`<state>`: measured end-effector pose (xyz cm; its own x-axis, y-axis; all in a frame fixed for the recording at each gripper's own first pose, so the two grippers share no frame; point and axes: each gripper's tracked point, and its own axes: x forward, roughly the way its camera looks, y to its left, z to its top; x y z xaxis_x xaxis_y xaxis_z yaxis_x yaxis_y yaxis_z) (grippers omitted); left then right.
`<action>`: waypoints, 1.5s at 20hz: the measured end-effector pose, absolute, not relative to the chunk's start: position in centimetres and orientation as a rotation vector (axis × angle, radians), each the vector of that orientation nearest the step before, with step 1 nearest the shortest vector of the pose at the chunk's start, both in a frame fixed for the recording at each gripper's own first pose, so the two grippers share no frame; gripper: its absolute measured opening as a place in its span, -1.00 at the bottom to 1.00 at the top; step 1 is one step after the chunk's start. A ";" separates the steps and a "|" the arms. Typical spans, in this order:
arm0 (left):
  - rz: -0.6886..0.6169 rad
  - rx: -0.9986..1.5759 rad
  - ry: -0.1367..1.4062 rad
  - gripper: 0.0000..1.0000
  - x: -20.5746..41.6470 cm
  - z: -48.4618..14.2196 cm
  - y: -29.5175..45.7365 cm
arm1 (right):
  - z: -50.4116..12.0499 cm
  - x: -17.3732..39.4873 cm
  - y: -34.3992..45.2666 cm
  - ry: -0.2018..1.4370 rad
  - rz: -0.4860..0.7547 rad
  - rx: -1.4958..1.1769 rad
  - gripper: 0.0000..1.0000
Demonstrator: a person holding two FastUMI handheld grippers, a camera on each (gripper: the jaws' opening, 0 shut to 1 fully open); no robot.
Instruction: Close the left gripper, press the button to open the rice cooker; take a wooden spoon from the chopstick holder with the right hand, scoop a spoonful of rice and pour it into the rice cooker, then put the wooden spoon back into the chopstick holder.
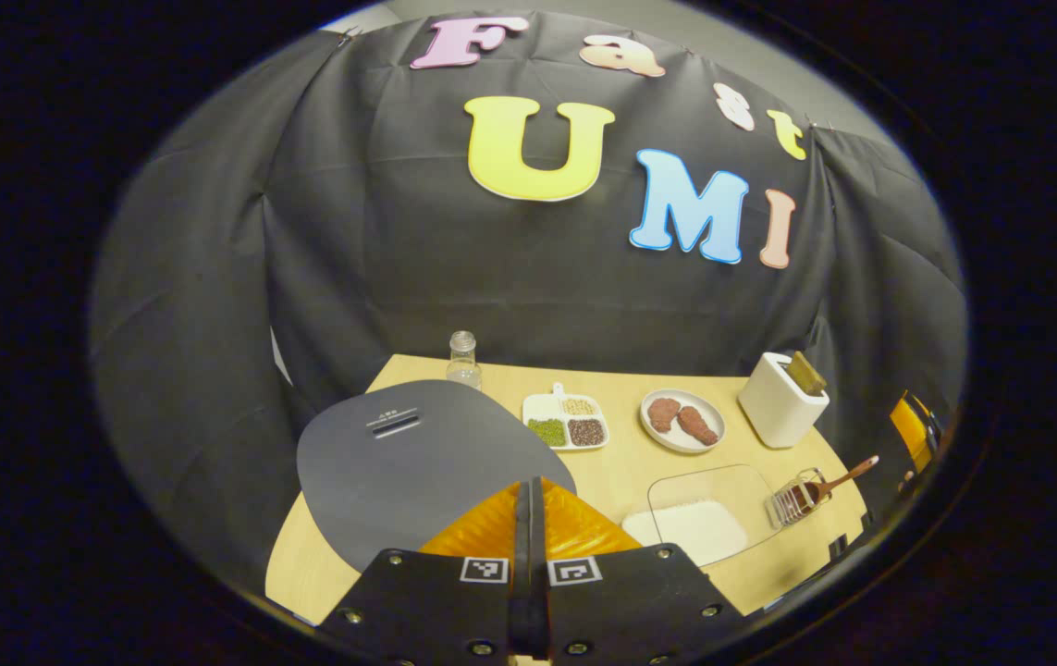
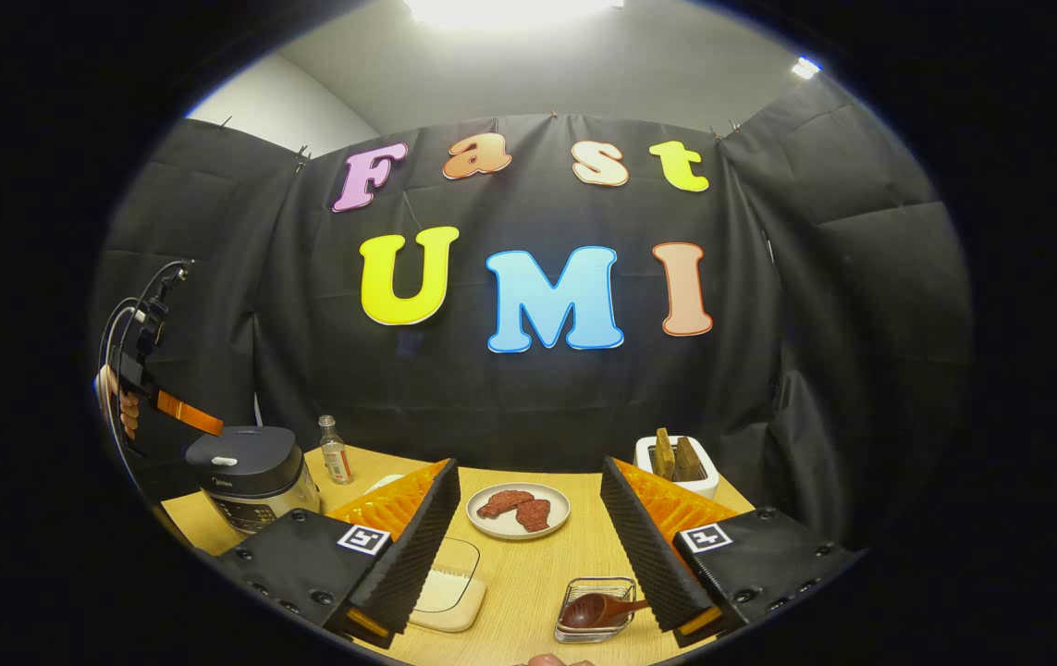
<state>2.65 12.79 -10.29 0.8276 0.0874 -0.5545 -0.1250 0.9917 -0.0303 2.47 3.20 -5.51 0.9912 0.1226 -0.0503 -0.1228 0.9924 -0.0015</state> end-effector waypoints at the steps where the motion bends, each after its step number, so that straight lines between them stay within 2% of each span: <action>1: 0.123 -0.067 0.594 -0.99 2.5 -10.7 13.2 | -5.8 2.6 2.6 0.056 0.117 0.008 0.96; 6: 0.179 -0.067 0.647 -0.98 2.3 -14.2 14.8 | -6.1 3.0 -0.1 0.044 0.056 -0.002 0.95; 18: 0.164 0.008 0.665 -0.97 1.4 -16.0 14.8 | -6.4 3.3 -0.7 0.025 0.040 0.000 0.96; 19: 0.158 0.012 0.670 -0.96 1.5 -16.1 14.8 | -6.4 3.4 -0.8 0.026 0.039 0.003 0.86; 20: 0.155 0.009 0.677 -0.96 1.5 -16.2 14.7 | -6.5 3.5 -0.9 0.027 0.036 0.004 0.95; 23: 0.144 0.002 0.667 -0.96 1.7 -16.5 14.6 | -7.2 3.6 -0.8 0.038 0.036 0.003 0.95; 24: 0.140 0.001 0.670 -0.96 1.7 -16.5 14.6 | -7.4 3.6 -0.7 0.040 0.038 0.003 0.86; 25: 0.139 0.001 0.670 -0.96 1.6 -16.6 14.6 | -7.5 3.6 -0.6 0.043 0.041 0.003 0.86; 26: 0.136 0.007 0.673 -0.96 1.5 -16.6 14.6 | -7.7 3.6 -0.5 0.046 0.043 0.004 0.95; 27: 0.137 0.009 0.701 -0.96 1.2 -17.0 14.5 | -7.8 3.6 -0.4 0.050 0.046 0.004 0.86; 29: 0.135 0.026 0.690 -0.96 1.5 -17.0 14.5 | -7.7 3.5 -0.2 0.051 0.049 0.002 0.84; 30: 0.132 0.037 0.678 -0.96 1.5 -16.8 14.4 | -7.6 3.5 -0.1 0.048 0.050 0.001 0.96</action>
<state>1.54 14.45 -16.77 0.7708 0.1337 -0.6229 -0.1098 0.9910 0.0769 3.52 -0.13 -7.60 0.9976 0.0495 -0.0480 -0.0495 0.9988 0.0019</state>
